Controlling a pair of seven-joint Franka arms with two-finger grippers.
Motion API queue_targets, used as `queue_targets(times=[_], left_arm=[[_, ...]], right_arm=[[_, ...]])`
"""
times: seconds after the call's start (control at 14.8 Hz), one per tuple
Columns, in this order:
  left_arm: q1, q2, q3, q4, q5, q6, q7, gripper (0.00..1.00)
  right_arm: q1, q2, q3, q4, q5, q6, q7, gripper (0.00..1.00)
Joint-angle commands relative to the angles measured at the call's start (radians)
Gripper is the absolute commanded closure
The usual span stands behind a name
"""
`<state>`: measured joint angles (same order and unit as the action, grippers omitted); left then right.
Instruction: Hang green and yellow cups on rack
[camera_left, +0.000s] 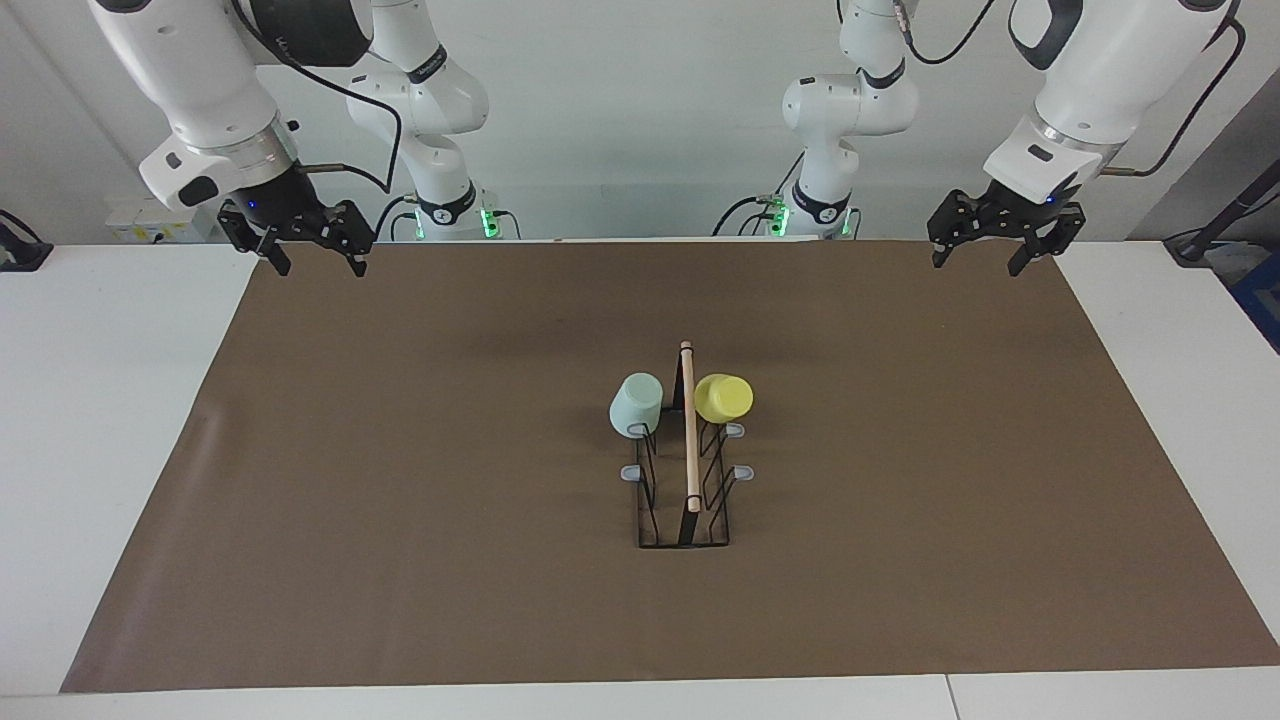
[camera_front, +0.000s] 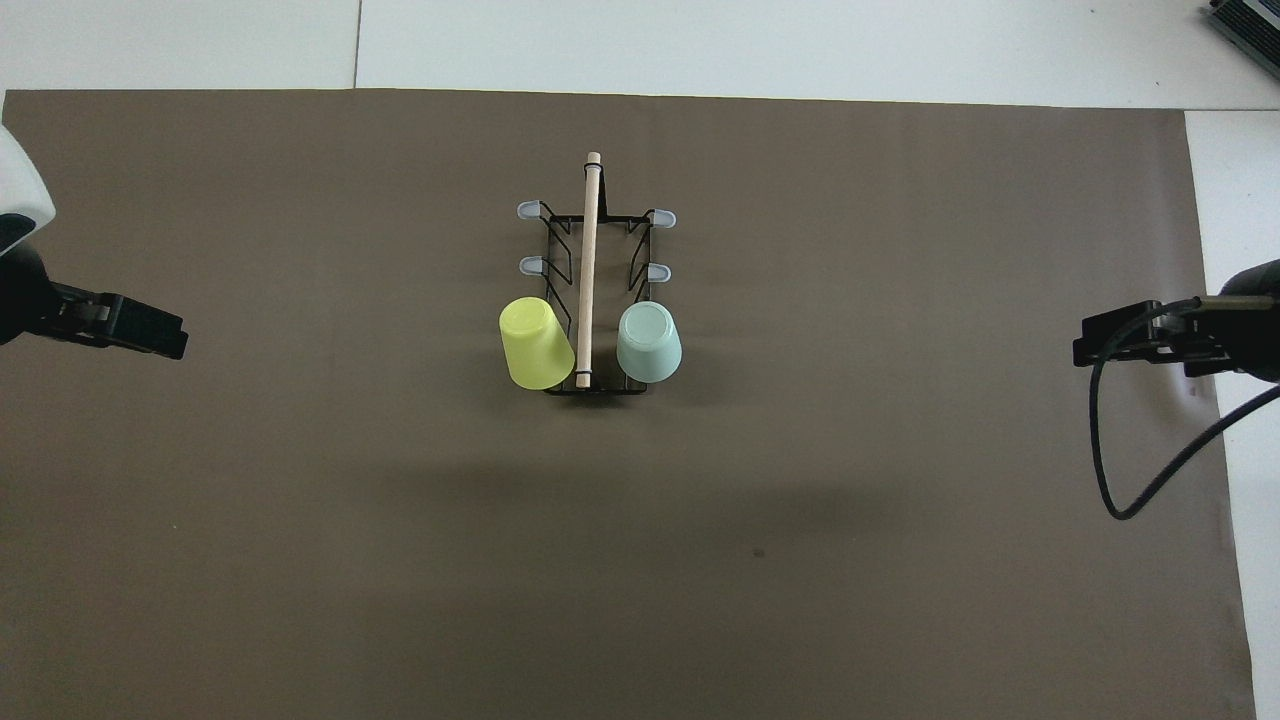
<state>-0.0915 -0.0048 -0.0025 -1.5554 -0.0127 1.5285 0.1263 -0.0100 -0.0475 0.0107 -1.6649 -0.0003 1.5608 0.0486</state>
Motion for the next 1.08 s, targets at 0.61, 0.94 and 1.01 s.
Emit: queue_targets(times=[0.61, 0.94, 1.01], left_arm=[[-0.001, -0.018, 0.010, -0.022, -0.001, 0.025, 0.016, 0.00], [0.009, -0.020, 0.009, -0.023, -0.001, 0.028, 0.018, 0.00], [0.009, -0.020, 0.009, -0.023, -0.001, 0.028, 0.018, 0.00]], right_arm=[[-0.008, 0.028, 0.009, 0.057, 0.008, -0.061, 0.004, 0.00], [-0.002, 0.020, 0.009, 0.031, 0.005, -0.024, 0.016, 0.00], [-0.002, 0.018, 0.009, 0.030, 0.005, -0.024, 0.016, 0.00]])
